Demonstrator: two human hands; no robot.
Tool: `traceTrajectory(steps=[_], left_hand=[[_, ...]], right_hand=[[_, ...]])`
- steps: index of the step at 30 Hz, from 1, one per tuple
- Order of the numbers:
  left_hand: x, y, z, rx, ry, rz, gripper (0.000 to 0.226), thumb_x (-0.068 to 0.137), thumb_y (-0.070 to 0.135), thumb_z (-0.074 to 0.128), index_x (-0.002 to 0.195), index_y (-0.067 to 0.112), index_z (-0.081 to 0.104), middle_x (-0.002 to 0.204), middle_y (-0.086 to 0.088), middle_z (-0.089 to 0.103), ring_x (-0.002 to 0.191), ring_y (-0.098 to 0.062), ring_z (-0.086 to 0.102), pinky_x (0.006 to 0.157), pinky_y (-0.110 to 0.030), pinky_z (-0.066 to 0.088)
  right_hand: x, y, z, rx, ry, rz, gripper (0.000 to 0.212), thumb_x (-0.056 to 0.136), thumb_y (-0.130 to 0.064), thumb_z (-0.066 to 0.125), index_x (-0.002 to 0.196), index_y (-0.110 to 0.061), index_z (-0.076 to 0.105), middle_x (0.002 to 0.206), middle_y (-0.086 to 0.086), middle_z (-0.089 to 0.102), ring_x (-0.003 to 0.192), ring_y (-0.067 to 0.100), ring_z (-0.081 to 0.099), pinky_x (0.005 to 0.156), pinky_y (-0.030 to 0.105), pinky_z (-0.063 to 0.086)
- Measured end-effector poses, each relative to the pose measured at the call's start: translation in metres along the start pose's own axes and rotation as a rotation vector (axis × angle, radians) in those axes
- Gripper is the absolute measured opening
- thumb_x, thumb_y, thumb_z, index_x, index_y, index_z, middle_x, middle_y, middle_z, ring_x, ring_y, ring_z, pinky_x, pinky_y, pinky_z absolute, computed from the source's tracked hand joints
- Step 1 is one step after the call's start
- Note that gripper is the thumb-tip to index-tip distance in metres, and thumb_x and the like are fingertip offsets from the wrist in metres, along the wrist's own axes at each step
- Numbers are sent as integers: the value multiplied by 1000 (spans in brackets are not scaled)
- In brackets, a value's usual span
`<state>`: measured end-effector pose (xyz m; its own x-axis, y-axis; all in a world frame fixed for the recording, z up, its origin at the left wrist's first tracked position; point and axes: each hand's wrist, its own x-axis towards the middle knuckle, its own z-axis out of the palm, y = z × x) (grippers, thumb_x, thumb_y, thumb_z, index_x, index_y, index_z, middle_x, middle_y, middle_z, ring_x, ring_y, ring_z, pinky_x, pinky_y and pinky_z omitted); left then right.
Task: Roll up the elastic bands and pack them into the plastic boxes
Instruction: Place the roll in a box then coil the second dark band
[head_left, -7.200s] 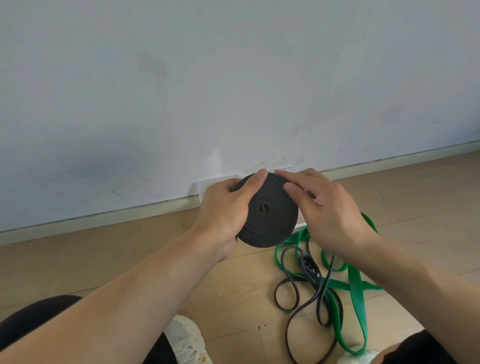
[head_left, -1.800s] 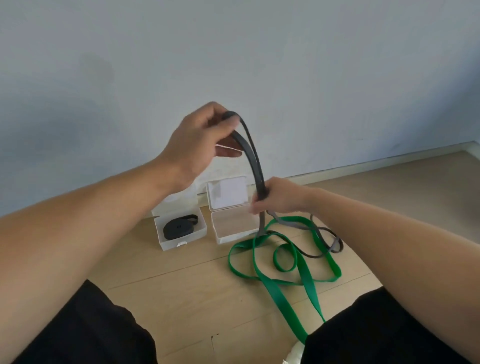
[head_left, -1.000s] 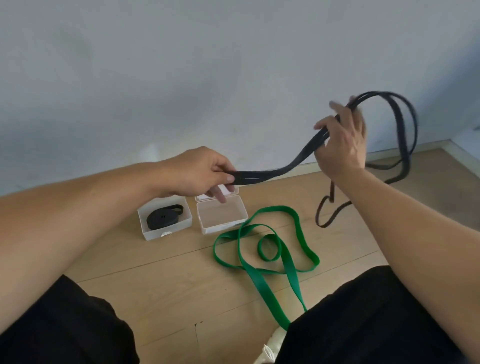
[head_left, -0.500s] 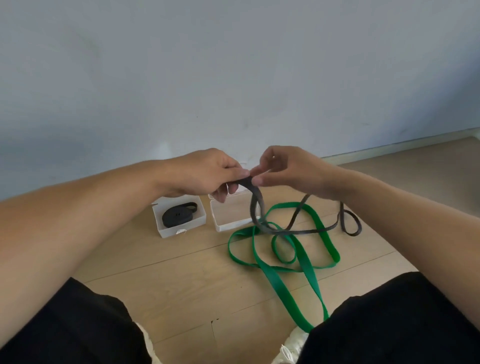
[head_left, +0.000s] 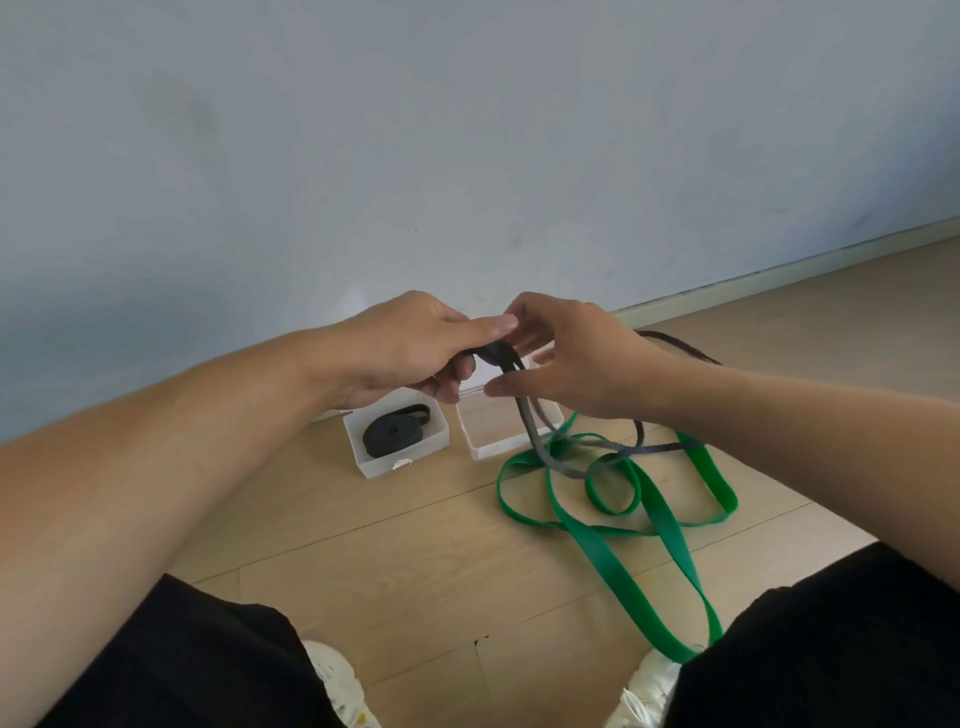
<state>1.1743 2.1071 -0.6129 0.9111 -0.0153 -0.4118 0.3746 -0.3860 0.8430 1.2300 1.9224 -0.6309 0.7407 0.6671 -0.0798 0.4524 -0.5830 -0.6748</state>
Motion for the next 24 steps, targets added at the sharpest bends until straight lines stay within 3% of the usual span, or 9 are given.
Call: traceTrajectory(steps=[3, 8, 11, 15, 20, 24], left_hand=[[3, -3, -1, 61, 127, -17, 48, 86, 55, 72, 91, 9, 81, 54, 3, 60, 56, -17, 65, 81, -36, 64], [3, -9, -2, 156, 196, -41, 57, 85, 54, 71, 90, -2, 77, 46, 7, 61, 55, -17, 68, 74, -32, 64], [3, -11, -3, 143, 157, -31, 56, 86, 55, 71, 92, 0, 78, 48, 6, 61, 54, -15, 66, 80, -36, 64], [1, -10, -5, 110, 109, -44, 52, 86, 58, 70, 92, 7, 79, 55, 2, 61, 54, -15, 64, 83, -40, 64], [-2, -5, -12, -3, 121, -106, 52, 83, 55, 75, 99, 5, 73, 81, -8, 62, 62, -19, 63, 79, -43, 65], [-6, -6, -20, -66, 77, -131, 51, 85, 45, 77, 106, -1, 72, 84, -9, 61, 66, -19, 62, 83, -45, 64]], right_hand=[[3, -2, 5, -22, 18, -14, 27, 81, -39, 82, 102, -29, 69, 99, -13, 75, 95, 4, 70, 90, 33, 57], [0, -2, 10, 14, -3, -16, 25, 85, -26, 79, 108, -36, 78, 101, -16, 79, 92, -9, 68, 88, 13, 52], [0, -1, 12, 43, -10, -12, 17, 83, -26, 81, 98, -35, 79, 92, -16, 79, 88, -7, 70, 89, 20, 54], [3, -1, 11, 49, 1, -8, 19, 82, -26, 82, 101, -24, 79, 89, -12, 80, 86, 0, 73, 90, 30, 57], [5, -2, 4, 17, 45, -10, 16, 84, -25, 80, 100, -27, 80, 86, -12, 79, 83, 1, 72, 86, 27, 57], [5, -1, 1, -10, 69, -2, 16, 86, -25, 78, 101, -30, 80, 85, -13, 78, 83, -1, 71, 85, 25, 57]])
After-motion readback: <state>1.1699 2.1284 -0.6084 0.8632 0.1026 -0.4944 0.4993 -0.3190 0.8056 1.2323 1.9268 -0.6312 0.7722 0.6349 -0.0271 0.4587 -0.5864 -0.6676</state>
